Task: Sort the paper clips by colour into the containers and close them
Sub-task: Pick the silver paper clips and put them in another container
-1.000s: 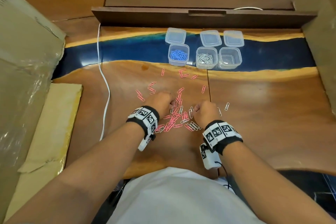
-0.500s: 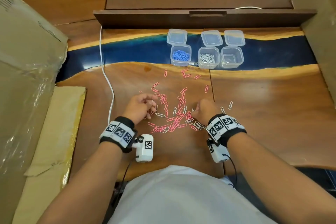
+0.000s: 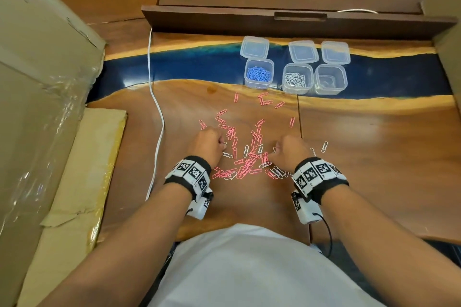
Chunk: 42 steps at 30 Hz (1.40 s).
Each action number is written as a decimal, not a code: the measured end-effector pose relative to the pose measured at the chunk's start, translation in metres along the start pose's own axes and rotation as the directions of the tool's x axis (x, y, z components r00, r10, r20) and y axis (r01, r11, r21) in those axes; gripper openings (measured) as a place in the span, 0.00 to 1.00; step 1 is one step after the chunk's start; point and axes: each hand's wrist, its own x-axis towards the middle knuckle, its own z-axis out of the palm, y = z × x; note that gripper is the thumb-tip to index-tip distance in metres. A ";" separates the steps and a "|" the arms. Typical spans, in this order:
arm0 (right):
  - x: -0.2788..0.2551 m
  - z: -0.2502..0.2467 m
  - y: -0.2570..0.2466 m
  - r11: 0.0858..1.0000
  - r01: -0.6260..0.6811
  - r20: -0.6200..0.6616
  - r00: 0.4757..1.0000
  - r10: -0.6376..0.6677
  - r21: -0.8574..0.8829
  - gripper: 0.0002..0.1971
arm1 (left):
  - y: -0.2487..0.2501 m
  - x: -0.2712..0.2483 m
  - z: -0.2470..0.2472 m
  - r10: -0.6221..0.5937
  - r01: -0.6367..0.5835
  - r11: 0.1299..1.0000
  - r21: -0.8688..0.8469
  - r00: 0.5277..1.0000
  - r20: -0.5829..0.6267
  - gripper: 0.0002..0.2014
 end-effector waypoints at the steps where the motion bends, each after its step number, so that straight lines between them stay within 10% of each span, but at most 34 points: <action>1: 0.000 -0.001 0.001 1.000 0.004 -0.001 1.000 -0.004 0.017 0.10 | 0.000 0.002 0.000 0.009 -0.009 1.000 0.011 1.000 0.002 0.13; 11: 0.005 -0.007 0.022 0.982 -0.030 -0.064 0.997 0.043 0.189 0.03 | 0.013 -0.001 -0.010 0.150 -0.189 0.923 0.335 0.979 0.139 0.06; 18: 0.014 -0.005 -0.001 0.999 -0.041 0.091 0.995 0.043 -0.022 0.07 | 0.005 -0.015 -0.014 -0.007 0.021 0.949 -0.315 0.999 0.047 0.05; 21: 0.007 -0.005 -0.006 0.991 0.023 0.069 0.998 -0.014 -0.134 0.12 | 0.002 -0.020 -0.014 -0.063 0.133 0.844 -0.519 0.987 0.149 0.11; 24: 0.003 -0.005 -0.004 0.982 0.096 0.006 0.995 -0.096 -0.164 0.12 | 0.000 -0.024 -0.014 -0.148 0.325 0.554 -0.766 0.944 0.294 0.15; 28: 0.003 -0.009 0.009 0.963 0.075 -0.062 0.996 -0.061 0.258 0.07 | 0.000 -0.026 -0.018 -0.158 0.440 0.260 -0.860 0.898 0.411 0.12; 30: -0.003 -0.012 0.016 0.737 -0.018 0.005 1.000 0.020 0.676 0.06 | 0.003 -0.024 -0.020 -0.185 0.421 0.375 -0.826 0.907 0.378 0.10; 33: -0.012 -0.012 0.023 0.341 -0.124 0.137 0.990 -0.015 0.932 0.08 | 0.007 -0.020 -0.019 -0.152 0.259 0.805 -0.534 0.960 0.236 0.06; 36: -0.015 -0.007 0.022 0.269 -0.127 0.159 0.982 -0.100 0.955 0.08 | 0.005 -0.019 -0.010 -0.009 0.049 0.977 -0.207 0.982 0.191 0.04; 42: -0.009 0.006 0.016 0.227 -0.169 0.198 0.974 -0.108 0.959 0.07 | 0.006 -0.012 -0.005 0.095 -0.128 0.984 0.128 0.967 0.238 0.06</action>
